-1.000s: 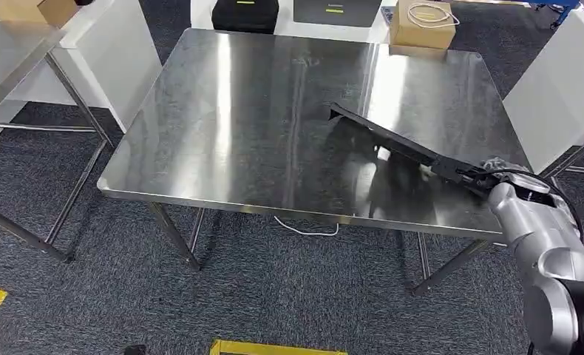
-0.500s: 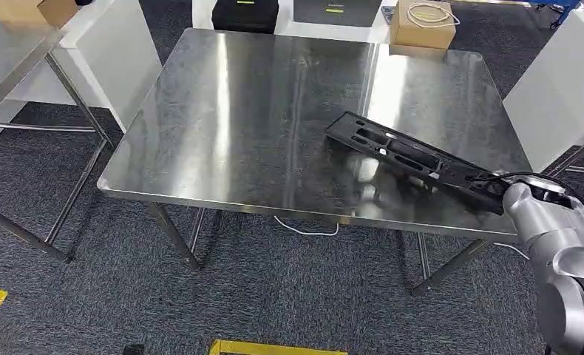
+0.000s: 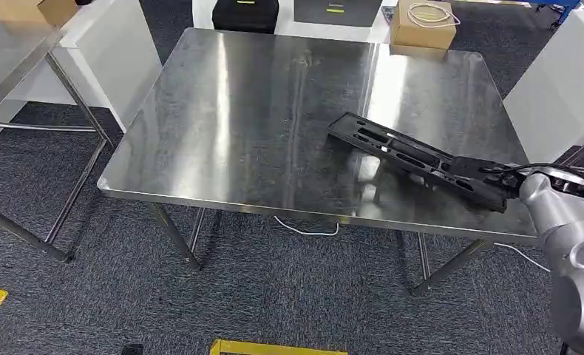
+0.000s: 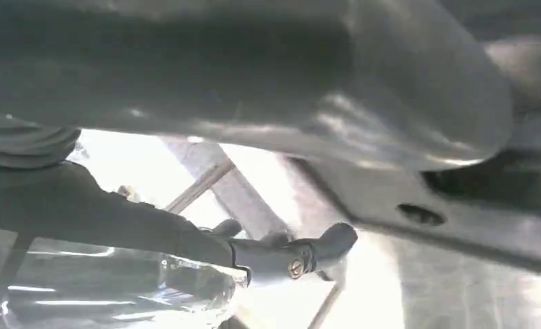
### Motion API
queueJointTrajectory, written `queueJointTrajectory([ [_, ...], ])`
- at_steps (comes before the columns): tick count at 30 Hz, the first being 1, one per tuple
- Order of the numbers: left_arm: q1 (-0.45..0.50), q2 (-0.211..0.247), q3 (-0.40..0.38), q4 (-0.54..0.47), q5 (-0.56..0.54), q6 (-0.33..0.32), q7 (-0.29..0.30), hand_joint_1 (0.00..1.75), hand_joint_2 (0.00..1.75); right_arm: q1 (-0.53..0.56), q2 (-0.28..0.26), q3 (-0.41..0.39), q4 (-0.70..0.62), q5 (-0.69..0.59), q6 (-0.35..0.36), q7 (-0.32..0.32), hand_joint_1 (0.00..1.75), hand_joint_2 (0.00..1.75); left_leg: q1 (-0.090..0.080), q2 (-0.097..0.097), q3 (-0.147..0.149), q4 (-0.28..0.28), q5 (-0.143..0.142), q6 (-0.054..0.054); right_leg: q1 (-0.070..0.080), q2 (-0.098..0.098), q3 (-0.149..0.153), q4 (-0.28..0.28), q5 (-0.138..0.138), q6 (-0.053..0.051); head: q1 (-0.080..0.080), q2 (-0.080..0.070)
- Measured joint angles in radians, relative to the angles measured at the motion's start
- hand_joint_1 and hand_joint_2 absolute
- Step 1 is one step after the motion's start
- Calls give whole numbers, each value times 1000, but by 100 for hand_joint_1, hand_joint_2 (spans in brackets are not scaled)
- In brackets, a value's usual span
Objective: Take the parts from the cabinet and place them on the table.
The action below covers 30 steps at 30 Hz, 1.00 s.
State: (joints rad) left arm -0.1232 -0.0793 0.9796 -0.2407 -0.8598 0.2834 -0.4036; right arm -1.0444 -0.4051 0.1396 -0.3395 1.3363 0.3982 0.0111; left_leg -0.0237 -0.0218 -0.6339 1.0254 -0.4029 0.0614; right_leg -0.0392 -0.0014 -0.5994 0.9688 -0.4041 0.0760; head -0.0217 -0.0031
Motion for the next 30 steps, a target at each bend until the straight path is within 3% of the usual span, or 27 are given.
queueJointTrajectory([
  [3, 0, 0, 0, 0, 2, 0, 0, 0, 0, -9, -1, 13, 0, 14, -45, 42, 0, 0, 0, 0, 0, 0, 0, 0, 0, 0, 0, 0, 0, 0, 0, 0],
  [11, -1, 0, 0, 0, 2, 0, 0, 0, 0, -19, -1, 25, 0, 18, -62, 60, 0, 0, 0, 0, 0, 0, 0, 0, 0, 0, 0, 0, 0, 0, 0, 0],
  [14, -1, 0, 0, 0, 3, 0, -4, 0, 0, -22, -1, 31, 0, 28, -102, 108, 0, 0, 0, 0, 0, 0, 0, 0, 0, 0, 0, 0, 0, 0, 0, 0],
  [20, -1, -4, 1, 0, 14, 0, -10, 0, 0, -35, -8, 38, 0, 70, -264, 293, 0, 0, 0, 0, 0, 0, 0, 0, 0, 0, 0, 0, 0, 0, 0, 0],
  [25, 1, -15, 7, 1, 27, 0, -14, 0, 0, -18, -57, 26, -1, 76, -476, 477, 0, 0, 0, -2, 0, 0, 0, 0, 0, -2, 0, -2, 0, 0, 0, 0],
  [30, 7, -30, 19, 7, 38, 0, -5, 0, 0, 57, -186, -17, -1, 66, -668, 493, 0, 0, 0, -8, 0, 0, -2, 4, 0, -8, 4, -5, -1, 0, 0, 0],
])
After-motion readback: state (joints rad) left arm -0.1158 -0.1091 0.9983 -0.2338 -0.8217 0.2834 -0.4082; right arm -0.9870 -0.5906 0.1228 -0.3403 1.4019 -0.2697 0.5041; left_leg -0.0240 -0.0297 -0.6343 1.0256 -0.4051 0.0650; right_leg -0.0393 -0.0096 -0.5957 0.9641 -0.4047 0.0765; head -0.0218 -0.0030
